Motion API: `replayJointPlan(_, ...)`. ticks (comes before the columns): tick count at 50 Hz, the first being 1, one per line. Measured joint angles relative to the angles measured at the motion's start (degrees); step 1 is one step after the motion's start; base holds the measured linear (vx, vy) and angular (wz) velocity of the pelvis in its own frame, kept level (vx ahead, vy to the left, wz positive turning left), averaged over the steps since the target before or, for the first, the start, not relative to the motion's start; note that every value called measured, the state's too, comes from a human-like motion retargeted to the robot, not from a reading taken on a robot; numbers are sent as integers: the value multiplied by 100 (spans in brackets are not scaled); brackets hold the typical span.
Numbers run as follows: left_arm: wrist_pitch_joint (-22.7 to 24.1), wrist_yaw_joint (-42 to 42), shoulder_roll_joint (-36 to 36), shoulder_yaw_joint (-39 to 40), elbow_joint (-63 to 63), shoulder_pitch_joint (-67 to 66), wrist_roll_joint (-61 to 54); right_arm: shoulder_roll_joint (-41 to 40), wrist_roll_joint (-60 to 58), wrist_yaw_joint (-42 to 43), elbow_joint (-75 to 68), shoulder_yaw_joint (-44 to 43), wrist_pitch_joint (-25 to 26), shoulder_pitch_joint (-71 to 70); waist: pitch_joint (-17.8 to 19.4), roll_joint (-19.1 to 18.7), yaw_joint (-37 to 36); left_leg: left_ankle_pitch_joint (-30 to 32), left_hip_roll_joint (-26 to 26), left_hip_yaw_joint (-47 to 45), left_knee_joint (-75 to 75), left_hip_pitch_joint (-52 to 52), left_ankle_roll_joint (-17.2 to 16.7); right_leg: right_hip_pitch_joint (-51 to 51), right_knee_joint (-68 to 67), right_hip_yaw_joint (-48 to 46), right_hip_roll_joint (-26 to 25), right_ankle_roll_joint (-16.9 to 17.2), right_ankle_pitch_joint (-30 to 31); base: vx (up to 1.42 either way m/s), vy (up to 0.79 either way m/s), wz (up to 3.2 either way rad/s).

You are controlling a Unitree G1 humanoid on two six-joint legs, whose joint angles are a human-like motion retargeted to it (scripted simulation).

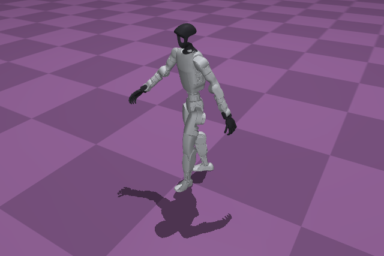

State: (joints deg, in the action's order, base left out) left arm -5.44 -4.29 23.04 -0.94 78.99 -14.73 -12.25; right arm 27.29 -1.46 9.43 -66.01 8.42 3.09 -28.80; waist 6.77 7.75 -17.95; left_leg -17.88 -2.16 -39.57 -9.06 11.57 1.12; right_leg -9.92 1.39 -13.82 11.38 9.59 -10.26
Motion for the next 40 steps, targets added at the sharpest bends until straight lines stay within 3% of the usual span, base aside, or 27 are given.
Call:
replayJointPlan(3, -53, 8, -228, 356, 240, -34, -153, -96, -191, -208, 279, 19, -97, 16, -14, -222, 30, 315, 7, -452, 978, -279, -314, -269, -14, -173, -317, -7, -41, 44, 6, 52)
replayJointPlan(6, -120, -112, -507, 581, 456, 87, -256, -265, -385, -497, 371, 101, -152, 200, -79, -319, 150, 548, -68, -235, 1371, -505, -429, -471, -132, -310, -445, -100, 26, 48, 11, 62)
replayJointPlan(12, 118, -543, -1003, 469, 520, 822, -386, -698, -373, -998, 120, 254, -348, 1170, -87, -678, 683, 134, 42, 601, 1336, -1306, -667, -714, -1420, -724, -565, -561, 897, 55, 16, 108)
replayJointPlan(15, 261, -700, -1118, 161, 438, 1481, -140, -938, -345, -1226, -173, 267, -370, 1832, -209, -924, 983, -79, 275, 1075, 1189, -1479, -644, 73, -3378, -659, -529, -781, 1409, 50, 15, 140)
replayJointPlan(17, 228, -610, -1127, -73, 343, 2057, 49, -1098, -293, -1287, -381, 205, -260, 2244, -290, -975, 1219, -144, 297, 1483, 1123, -1468, -564, 856, -4562, -194, -663, -708, 1518, 45, 9, 166)
replayJointPlan(20, 110, -400, -1098, -367, 170, 3026, 351, -1327, -226, -1387, -656, 137, -77, 2792, -270, -1023, 1578, -233, 289, 2082, 1034, -1549, -498, 1809, -5704, 376, -928, -598, 1210, 44, 5, 168)
replayJointPlan(23, 67, -334, -1079, -574, -138, 3912, 460, -1481, -233, -1612, -800, 256, 28, 3268, -168, -1083, 1901, -351, 288, 2566, 922, -1731, -485, 2415, -6071, 314, -702, -883, 910, 43, 3, 145)
replayJointPlan(27, 214, -461, -1068, -739, -746, 4876, 106, -1544, -311, -1986, -782, 572, 42, 3716, -48, -1149, 2366, -493, 308, 3119, 765, -1909, -530, 2939, -5432, 83, -386, -1198, 409, 42, -2, 128)
replayJointPlan(30, 431, -556, -1054, -899, -1340, 5298, -495, -1493, -348, -2130, -686, 771, 45, 3935, 0, -1142, 2715, -579, 287, 3466, 679, -2034, -582, 3016, -3921, 81, -413, -1121, 523, 44, -9, 115)
replayJointPlan(35, 607, -399, -980, -1200, -2276, 5545, -1289, -1360, -508, -1959, -626, 758, 305, 3933, 176, -734, 3158, -747, -118, 3950, 622, -2554, -620, 2388, -349, 1, -261, -465, 1612, 52, -17, 91)
replayJointPlan(38, 585, -370, -926, -1297, -2549, 5464, -1008, -1359, -824, -1929, -699, 645, 398, 3723, 203, -585, 3131, -774, -167, 4033, 649, -2856, -635, 2335, 342, -219, -335, 18, 1647, 57, -21, 20)
replayJointPlan(40, 581, -413, -931, -1370, -2585, 5289, -775, -1338, -974, -1907, -789, 575, 409, 3546, 104, -555, 3036, -712, -176, 4071, 629, -2949, -610, 2351, 361, -81, -421, 118, 1812, 59, -21, -5)
